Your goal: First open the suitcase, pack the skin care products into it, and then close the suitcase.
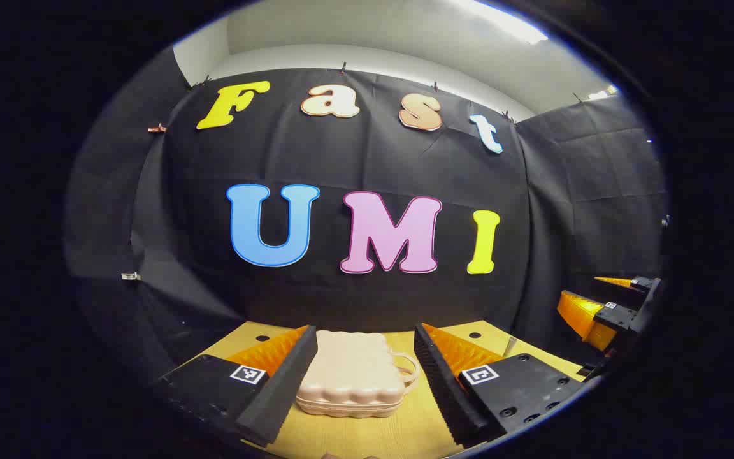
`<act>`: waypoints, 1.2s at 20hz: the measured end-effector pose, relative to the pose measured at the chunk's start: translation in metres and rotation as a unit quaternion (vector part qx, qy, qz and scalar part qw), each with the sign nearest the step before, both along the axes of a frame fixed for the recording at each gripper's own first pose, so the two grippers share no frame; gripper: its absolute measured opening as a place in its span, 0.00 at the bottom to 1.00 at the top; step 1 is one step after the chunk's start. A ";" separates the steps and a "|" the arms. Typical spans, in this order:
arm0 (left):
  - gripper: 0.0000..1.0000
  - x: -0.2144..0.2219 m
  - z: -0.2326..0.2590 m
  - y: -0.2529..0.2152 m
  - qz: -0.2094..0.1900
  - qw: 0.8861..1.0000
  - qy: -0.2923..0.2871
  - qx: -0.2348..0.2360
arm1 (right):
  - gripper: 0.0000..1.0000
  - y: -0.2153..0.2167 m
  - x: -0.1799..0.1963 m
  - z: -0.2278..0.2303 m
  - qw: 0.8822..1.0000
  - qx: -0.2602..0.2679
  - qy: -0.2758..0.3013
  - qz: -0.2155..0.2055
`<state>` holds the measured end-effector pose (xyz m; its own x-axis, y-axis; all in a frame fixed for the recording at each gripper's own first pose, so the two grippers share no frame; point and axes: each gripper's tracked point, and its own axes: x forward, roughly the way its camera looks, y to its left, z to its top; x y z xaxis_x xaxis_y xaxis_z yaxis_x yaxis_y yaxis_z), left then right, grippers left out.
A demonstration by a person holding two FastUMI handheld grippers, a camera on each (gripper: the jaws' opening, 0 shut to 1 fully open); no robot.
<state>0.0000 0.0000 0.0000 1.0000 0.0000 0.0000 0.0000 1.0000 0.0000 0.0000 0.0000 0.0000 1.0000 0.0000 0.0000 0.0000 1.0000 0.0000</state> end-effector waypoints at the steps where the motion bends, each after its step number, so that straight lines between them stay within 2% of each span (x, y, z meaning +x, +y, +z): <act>1: 0.95 -0.002 -0.001 0.000 -0.002 1.000 -0.001 0.003 | 0.98 0.000 0.000 -0.002 1.000 0.003 0.004 0.000; 2: 0.96 -0.003 -0.002 -0.001 -0.003 1.000 0.002 0.005 | 0.94 0.000 -0.001 -0.004 1.000 0.004 0.010 -0.001; 3: 0.96 -0.004 -0.005 -0.002 -0.002 1.000 0.005 0.007 | 0.98 0.002 -0.001 -0.007 1.000 0.005 0.015 0.000; 4: 0.96 -0.005 -0.006 -0.001 -0.003 1.000 0.007 0.008 | 0.94 0.002 -0.003 -0.007 1.000 0.004 0.019 0.001; 5: 0.96 -0.006 -0.008 -0.002 -0.004 1.000 0.009 0.007 | 0.98 0.002 -0.004 -0.008 1.000 0.003 0.022 0.002; 11: 0.95 -0.001 -0.016 -0.005 -0.002 1.000 0.026 0.001 | 0.98 0.003 -0.008 -0.014 0.999 0.007 0.040 0.010; 12: 0.96 0.001 -0.016 -0.006 0.000 1.000 0.028 0.001 | 0.94 0.002 -0.006 -0.016 0.999 0.007 0.042 0.013; 13: 0.96 0.005 -0.017 -0.007 0.002 1.000 0.029 0.000 | 0.98 -0.001 -0.003 -0.015 0.999 0.004 0.042 0.017; 18: 0.96 0.037 -0.024 -0.022 0.006 0.999 0.046 0.000 | 0.98 -0.006 0.033 -0.018 0.998 0.009 0.045 0.042; 24: 0.95 0.097 -0.047 -0.072 -0.024 0.997 0.080 -0.001 | 0.98 -0.027 0.078 -0.042 0.996 0.007 0.068 0.059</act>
